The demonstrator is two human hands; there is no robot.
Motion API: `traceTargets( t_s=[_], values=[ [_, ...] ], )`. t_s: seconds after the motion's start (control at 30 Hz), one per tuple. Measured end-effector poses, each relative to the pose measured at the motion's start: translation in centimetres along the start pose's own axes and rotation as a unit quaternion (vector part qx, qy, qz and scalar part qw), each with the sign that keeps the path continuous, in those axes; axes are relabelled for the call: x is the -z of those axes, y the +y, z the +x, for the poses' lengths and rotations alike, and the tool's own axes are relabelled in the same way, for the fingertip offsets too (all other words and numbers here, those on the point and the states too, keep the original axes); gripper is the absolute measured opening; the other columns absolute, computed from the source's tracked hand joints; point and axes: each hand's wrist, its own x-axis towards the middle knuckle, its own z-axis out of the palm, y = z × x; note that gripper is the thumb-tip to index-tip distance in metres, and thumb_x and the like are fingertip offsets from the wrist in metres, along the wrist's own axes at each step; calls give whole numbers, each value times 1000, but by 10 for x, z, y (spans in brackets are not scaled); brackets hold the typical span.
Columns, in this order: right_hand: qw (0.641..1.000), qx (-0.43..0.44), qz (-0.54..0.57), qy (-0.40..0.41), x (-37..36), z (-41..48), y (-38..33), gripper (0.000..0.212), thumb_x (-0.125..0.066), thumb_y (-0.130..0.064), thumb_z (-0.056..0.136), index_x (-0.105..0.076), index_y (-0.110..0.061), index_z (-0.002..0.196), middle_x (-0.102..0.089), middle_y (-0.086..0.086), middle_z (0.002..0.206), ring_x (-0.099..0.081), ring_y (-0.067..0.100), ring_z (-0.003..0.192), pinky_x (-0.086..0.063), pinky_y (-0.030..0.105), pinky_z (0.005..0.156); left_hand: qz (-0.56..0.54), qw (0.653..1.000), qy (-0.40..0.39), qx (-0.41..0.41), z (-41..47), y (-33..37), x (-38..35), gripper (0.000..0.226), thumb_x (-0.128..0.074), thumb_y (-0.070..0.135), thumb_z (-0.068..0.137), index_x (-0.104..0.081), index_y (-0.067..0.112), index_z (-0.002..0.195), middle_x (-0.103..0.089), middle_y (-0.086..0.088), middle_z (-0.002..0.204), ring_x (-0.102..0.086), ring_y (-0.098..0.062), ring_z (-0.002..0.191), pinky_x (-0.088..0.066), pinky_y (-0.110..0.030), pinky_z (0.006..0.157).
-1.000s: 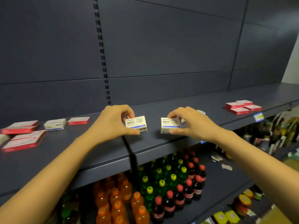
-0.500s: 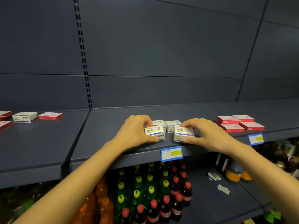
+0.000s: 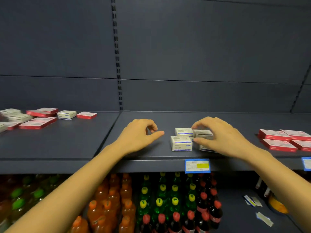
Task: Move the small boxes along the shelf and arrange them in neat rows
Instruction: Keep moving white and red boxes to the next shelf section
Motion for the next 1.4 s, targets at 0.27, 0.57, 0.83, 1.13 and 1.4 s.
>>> traceTargets(
  t_s=[0.27, 0.57, 0.83, 1.13, 1.4],
  values=[
    [987, 146, 57, -13, -40, 53, -121, 25, -57, -41, 87, -53, -39, 111, -53, -23, 117, -46, 2, 112, -44, 31, 92, 152, 982, 72, 90, -63, -88, 83, 20, -55, 36, 88, -64, 19, 94, -66, 5, 99, -46, -11, 79, -41, -28, 72],
    [971, 214, 91, -50, -111, 118, -265, 23, -57, -41, 87, -53, -40, 110, -53, -25, 115, -43, -4, 102, -37, 23, 81, 183, 957, 105, 198, -144, -211, 193, 18, -54, 35, 88, -63, 21, 96, -64, 5, 99, -51, -10, 84, -50, -36, 81],
    [968, 225, 88, -70, -167, 177, -401, 34, -56, -42, 86, -52, -32, 119, -56, -13, 125, -51, 10, 112, -47, 32, 88, 191, 947, 154, 207, -190, -319, 277, 11, -56, 32, 87, -63, 24, 88, -62, 7, 91, -54, -13, 87, -50, -36, 77],
    [981, 165, 31, -96, -220, 220, -490, 61, -55, -52, 84, -41, -19, 134, -45, 2, 137, -40, 21, 126, -39, 38, 97, 197, 949, 154, 193, -223, -405, 336, 15, -60, 30, 85, -61, 25, 99, -62, 8, 106, -48, -5, 93, -41, -23, 78],
    [982, 130, 14, -138, -224, 233, -501, 48, -62, -47, 80, -48, -21, 118, -49, 3, 125, -45, 20, 114, -41, 34, 86, 163, 972, 42, 166, -210, -427, 345, 45, -64, 33, 82, -53, 20, 124, -52, 2, 133, -44, -13, 122, -36, -29, 100]
  ],
)
